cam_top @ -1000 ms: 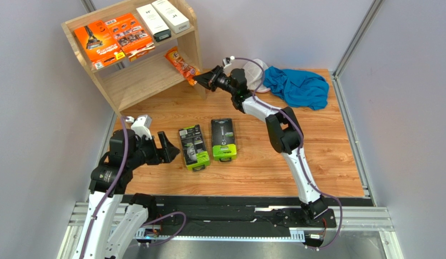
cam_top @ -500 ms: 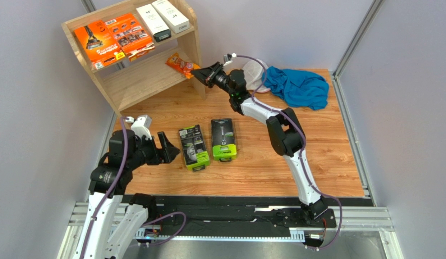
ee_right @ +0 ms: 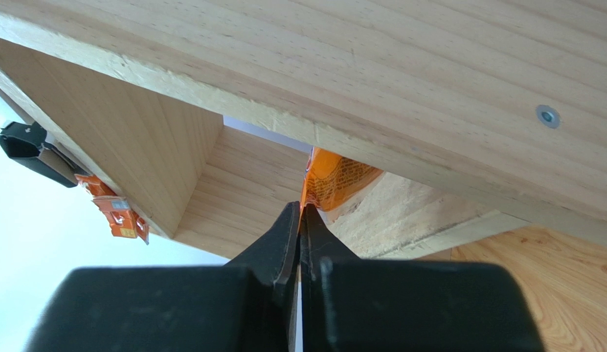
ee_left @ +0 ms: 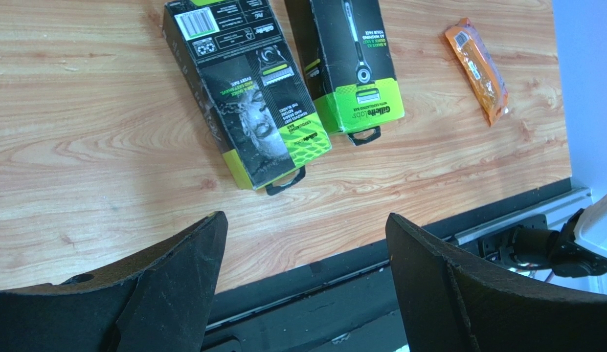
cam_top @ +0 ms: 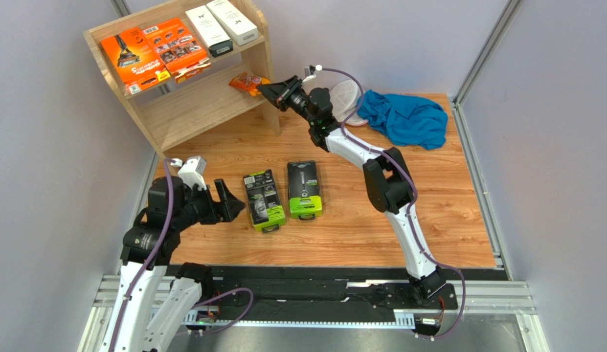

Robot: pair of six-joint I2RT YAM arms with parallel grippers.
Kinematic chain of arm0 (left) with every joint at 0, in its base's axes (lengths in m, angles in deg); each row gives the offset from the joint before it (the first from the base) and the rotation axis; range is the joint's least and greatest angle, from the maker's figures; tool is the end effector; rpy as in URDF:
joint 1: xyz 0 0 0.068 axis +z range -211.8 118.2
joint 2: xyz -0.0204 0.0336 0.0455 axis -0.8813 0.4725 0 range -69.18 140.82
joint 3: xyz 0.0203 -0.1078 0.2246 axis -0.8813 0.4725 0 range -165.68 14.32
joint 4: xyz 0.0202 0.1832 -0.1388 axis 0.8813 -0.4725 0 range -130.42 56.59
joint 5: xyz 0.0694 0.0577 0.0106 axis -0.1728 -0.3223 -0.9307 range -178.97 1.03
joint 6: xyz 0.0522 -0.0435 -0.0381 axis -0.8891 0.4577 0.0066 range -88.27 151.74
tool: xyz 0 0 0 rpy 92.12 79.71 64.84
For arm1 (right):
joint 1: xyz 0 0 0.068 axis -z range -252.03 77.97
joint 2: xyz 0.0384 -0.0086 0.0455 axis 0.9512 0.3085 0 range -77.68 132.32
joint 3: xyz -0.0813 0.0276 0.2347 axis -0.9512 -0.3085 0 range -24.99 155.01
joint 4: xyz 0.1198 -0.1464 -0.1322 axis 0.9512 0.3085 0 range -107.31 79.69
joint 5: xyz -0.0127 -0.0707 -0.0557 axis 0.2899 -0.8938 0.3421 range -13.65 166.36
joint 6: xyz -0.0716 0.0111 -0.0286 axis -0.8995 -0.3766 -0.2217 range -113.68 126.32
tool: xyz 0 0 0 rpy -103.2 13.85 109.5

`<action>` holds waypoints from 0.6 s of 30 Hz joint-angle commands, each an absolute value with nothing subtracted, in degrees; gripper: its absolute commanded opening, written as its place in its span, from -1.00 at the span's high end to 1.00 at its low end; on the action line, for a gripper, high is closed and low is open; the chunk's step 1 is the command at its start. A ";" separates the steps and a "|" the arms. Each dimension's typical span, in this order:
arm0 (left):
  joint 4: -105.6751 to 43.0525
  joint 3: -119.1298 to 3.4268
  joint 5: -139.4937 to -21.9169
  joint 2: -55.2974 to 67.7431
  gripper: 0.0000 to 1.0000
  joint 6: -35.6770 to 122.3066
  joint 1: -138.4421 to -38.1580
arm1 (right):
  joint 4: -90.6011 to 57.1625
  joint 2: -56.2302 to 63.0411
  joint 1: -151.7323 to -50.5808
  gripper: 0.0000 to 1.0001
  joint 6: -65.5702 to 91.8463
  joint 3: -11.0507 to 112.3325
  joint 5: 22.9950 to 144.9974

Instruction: Place and organize the shaving razors onto the shelf

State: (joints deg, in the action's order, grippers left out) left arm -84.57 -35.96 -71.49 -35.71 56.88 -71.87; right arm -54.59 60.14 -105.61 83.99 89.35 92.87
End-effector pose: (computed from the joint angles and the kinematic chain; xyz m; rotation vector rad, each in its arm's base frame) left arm 0.1132 -0.0405 0.2871 -0.1123 2.2166 -0.6775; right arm 0.4479 0.3200 0.2784 0.3195 1.5635 1.7804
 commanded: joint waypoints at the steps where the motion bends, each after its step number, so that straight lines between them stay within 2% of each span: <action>1: -82.90 -35.43 -70.60 -36.31 -0.76 55.91 -71.56 | -53.36 59.70 -106.04 0.83 82.26 92.78 91.30; 3: -82.81 -35.43 -70.34 -36.31 -0.76 55.91 -71.56 | -52.30 59.43 -106.04 0.68 82.09 92.43 91.38; 6: -82.81 -35.34 -70.24 -36.40 -0.76 55.82 -71.56 | -50.27 59.08 -106.13 0.57 81.91 91.73 91.82; 10: -82.72 -35.34 -70.25 -36.49 -0.76 55.82 -71.56 | -48.78 58.29 -106.31 0.51 82.17 89.62 91.39; 14: -82.81 -35.34 -70.07 -36.40 -0.76 55.82 -71.56 | -46.33 59.43 -106.39 0.39 82.09 92.59 92.96; 17: -82.72 -35.43 -70.07 -36.49 -0.76 55.73 -71.56 | -42.54 59.26 -106.66 0.21 81.30 92.44 94.72; 18: -82.72 -35.34 -70.07 -36.40 -0.76 55.82 -71.56 | -42.54 58.56 -106.66 0.04 81.12 91.21 94.72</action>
State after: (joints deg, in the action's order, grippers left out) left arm -84.31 -35.55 -71.05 -36.06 56.86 -71.87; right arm -45.28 60.14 -105.98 82.88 90.31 93.33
